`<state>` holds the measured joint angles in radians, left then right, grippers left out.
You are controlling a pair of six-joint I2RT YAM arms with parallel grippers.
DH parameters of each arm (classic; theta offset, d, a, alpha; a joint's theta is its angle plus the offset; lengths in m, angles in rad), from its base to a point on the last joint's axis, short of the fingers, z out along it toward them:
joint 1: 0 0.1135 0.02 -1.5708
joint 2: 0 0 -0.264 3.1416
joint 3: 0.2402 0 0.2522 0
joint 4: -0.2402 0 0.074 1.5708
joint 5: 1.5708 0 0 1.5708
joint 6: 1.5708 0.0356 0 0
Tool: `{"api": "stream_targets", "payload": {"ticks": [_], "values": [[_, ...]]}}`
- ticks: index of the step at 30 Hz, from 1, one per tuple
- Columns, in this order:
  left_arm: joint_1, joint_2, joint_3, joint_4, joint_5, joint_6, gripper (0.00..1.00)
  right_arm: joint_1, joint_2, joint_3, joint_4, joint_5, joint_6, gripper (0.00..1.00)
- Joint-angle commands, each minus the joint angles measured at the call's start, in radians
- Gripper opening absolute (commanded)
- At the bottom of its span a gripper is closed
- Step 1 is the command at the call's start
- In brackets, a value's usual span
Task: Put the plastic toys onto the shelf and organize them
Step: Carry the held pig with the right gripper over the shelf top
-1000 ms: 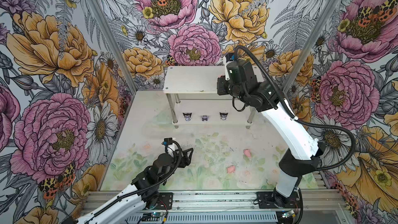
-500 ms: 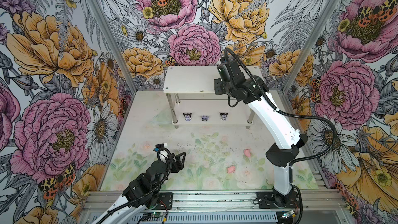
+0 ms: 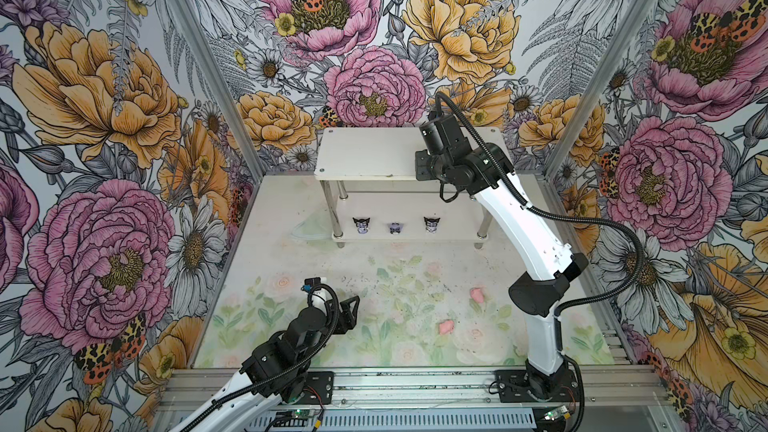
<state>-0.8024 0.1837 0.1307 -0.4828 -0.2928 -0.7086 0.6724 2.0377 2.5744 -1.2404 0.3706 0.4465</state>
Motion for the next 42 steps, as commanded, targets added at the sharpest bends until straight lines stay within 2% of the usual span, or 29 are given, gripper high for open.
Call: {"api": "stream_targets", "payload": {"ticks": [1, 6, 10, 30, 34, 42], "values": [[0.004, -0.004, -0.004, 0.008, -0.014, 0.003, 0.82, -0.007, 0.031, 0.017, -0.009, -0.015, 0.018, 0.22], [0.005, -0.005, -0.003, 0.009, -0.012, 0.003, 0.82, -0.006, 0.038, 0.017, -0.011, -0.022, 0.026, 0.34], [0.005, -0.004, -0.004, 0.008, -0.011, 0.003, 0.82, -0.006, 0.040, 0.014, -0.011, -0.024, 0.030, 0.39], [0.007, -0.005, -0.004, 0.008, -0.011, 0.003, 0.83, 0.009, 0.033, 0.012, -0.001, -0.023, 0.068, 0.42], [0.007, -0.004, -0.005, 0.008, -0.009, 0.003, 0.83, 0.015, 0.010, -0.013, -0.002, -0.014, 0.069, 0.46], [0.008, -0.005, -0.002, 0.008, -0.008, 0.003, 0.84, 0.027, -0.038, -0.063, -0.001, 0.008, 0.068, 0.46]]}}
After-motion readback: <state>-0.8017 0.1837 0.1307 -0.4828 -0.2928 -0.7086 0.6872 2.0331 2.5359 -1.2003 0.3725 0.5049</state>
